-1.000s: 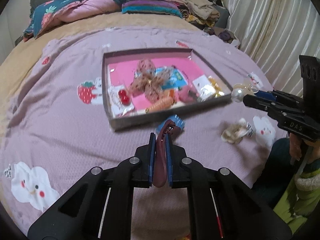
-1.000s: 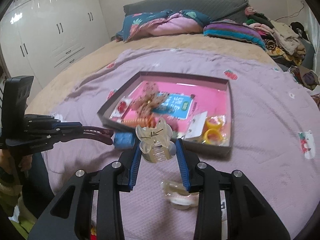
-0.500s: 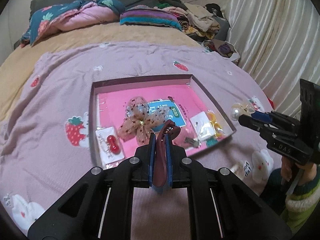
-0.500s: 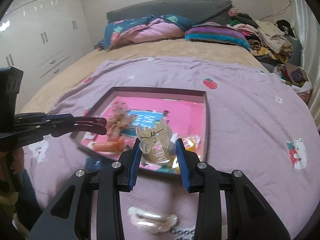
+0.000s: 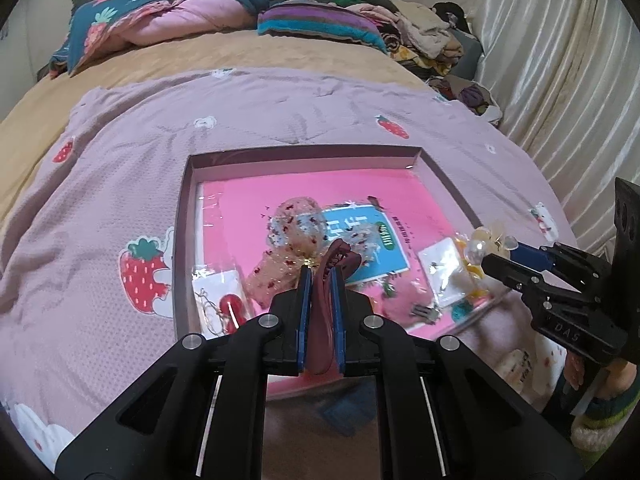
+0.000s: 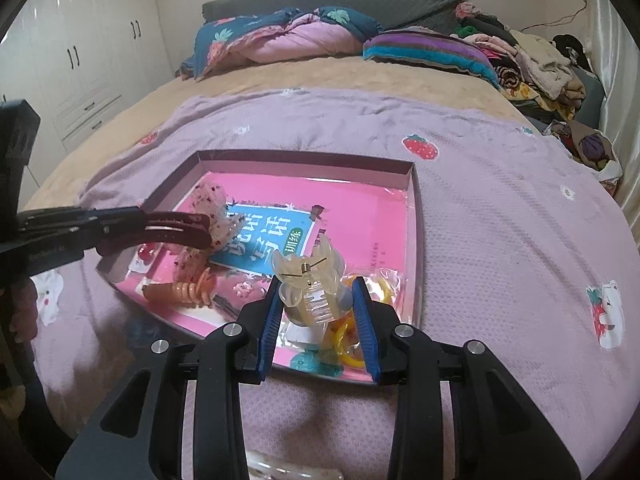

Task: Organize jewelry
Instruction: 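Carry the maroon clip with the left tool while the right tool carries the claw clip to the tray, then release the maroon clip in the tray with the left tool while the right tool releases the claw clip, then reach the left tool to the blue plastic box while the right tool reaches the white claw clip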

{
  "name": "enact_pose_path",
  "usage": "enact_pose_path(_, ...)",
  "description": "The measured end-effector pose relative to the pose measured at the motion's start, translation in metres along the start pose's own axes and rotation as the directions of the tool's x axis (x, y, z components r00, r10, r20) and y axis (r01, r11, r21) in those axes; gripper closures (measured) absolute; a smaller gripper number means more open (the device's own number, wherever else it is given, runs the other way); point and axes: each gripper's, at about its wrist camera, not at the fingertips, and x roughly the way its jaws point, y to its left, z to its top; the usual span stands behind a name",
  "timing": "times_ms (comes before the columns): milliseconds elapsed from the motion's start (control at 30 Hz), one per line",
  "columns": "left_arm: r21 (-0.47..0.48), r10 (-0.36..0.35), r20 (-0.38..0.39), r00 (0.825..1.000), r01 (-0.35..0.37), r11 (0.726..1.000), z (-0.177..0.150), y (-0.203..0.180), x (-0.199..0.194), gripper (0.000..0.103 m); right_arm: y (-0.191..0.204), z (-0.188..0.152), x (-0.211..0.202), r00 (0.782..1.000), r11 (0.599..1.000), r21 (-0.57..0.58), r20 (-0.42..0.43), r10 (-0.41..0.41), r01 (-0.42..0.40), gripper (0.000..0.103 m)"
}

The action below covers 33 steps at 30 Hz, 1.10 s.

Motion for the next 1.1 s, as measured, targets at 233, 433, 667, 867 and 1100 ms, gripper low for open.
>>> enact_pose_path(233,-0.009,0.016,-0.009,1.0,-0.016,1.0,0.001,0.01,0.006,0.099,0.003,0.001,0.015,0.999,1.0,0.008,-0.029,-0.017,0.017,0.069)
enact_pose_path(433,-0.011,0.02,-0.009,1.0,-0.02,1.0,-0.001,0.012,0.005,0.097,0.002,0.001,0.0,1.0,1.0,0.022,0.013,-0.008,0.008,0.045)
enact_pose_path(667,-0.007,0.028,0.028,0.999,-0.028,1.0,-0.002,0.009,-0.013,0.063,-0.001,-0.003,-0.037,0.996,0.998,0.061,0.089,-0.013,0.008,0.019)
enact_pose_path(867,0.006,0.031,0.088,0.996,-0.032,0.999,-0.002,-0.001,-0.042,0.042,0.004,-0.011,-0.068,0.991,0.999,0.044,0.13,-0.027,0.021,0.017)
enact_pose_path(1100,0.032,0.038,0.134,0.99,-0.043,0.999,-0.009,-0.015,-0.071,0.019,0.003,-0.026,-0.095,0.987,0.998,0.047,0.153,-0.038,0.031,0.014)
